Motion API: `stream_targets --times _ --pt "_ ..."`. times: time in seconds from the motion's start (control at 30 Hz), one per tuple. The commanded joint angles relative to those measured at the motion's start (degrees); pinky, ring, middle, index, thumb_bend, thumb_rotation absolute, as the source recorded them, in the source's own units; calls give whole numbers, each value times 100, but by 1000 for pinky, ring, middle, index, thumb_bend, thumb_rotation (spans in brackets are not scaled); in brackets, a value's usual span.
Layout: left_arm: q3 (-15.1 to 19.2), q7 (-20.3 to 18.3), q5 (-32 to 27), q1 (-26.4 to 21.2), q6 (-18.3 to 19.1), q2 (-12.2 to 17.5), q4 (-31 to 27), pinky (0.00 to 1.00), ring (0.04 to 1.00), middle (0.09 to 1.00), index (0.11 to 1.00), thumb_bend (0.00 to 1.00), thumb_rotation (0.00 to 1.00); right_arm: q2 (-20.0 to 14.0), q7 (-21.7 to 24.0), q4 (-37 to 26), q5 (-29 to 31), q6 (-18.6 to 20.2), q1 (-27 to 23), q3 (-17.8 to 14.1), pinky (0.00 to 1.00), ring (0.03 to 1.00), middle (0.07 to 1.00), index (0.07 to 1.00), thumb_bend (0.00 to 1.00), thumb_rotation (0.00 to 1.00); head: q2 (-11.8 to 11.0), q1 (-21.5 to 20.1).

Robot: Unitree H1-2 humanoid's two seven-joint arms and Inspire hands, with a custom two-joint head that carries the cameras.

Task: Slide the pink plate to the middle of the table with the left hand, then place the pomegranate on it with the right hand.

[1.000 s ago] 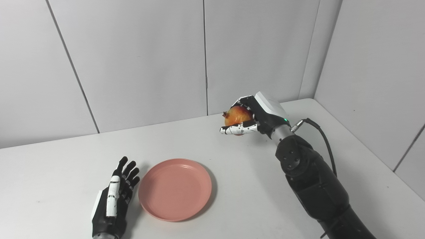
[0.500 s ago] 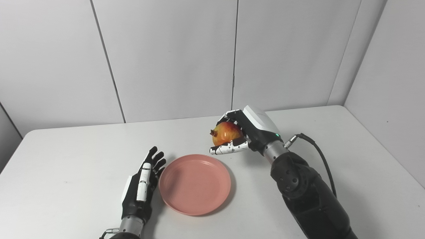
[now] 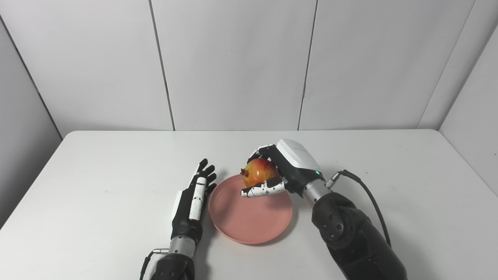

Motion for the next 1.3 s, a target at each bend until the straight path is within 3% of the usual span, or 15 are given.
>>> stream_targets --times 0.0,0.13,0.33,0.47,0.63,0.83,1.0,1.27 --pt "-23 110 91 -105 -14 -85 68 907 927 934 936 397 1000 58 -141 -48 -81 -297 -207 14 298 393 475 545 377 252 0 18" --pt "-23 202 168 -146 -27 -149 131 913 934 942 943 394 1000 92 -76 -18 -135 -258 -231 124 322 417 499 560 376 318 59 264" --pt "-43 375 354 -222 -161 -214 255 915 933 941 932 385 1000 144 -66 117 -239 -297 -241 296 300 388 469 547 397 275 139 487" --pt "-29 484 442 -269 -188 -245 316 914 926 935 923 391 1000 192 -59 375 -241 -384 -275 419 382 474 544 618 394 252 192 547" --pt "26 670 502 -305 -241 -321 328 923 924 924 911 376 1000 258 -167 594 -309 -519 -248 544 479 592 645 705 385 304 254 585" --pt "26 858 633 -323 -329 -379 356 911 920 915 904 397 1000 325 -389 951 -427 -777 -245 637 421 500 566 660 401 286 302 618" --pt "29 845 624 -340 -327 -375 371 918 925 918 905 405 1000 362 -661 1238 -617 -966 -242 688 276 334 405 533 414 238 332 617" --pt "43 839 597 -348 -366 -388 380 908 925 917 910 403 1000 264 -945 1486 -1015 -1186 -308 836 320 388 457 600 408 260 362 580"
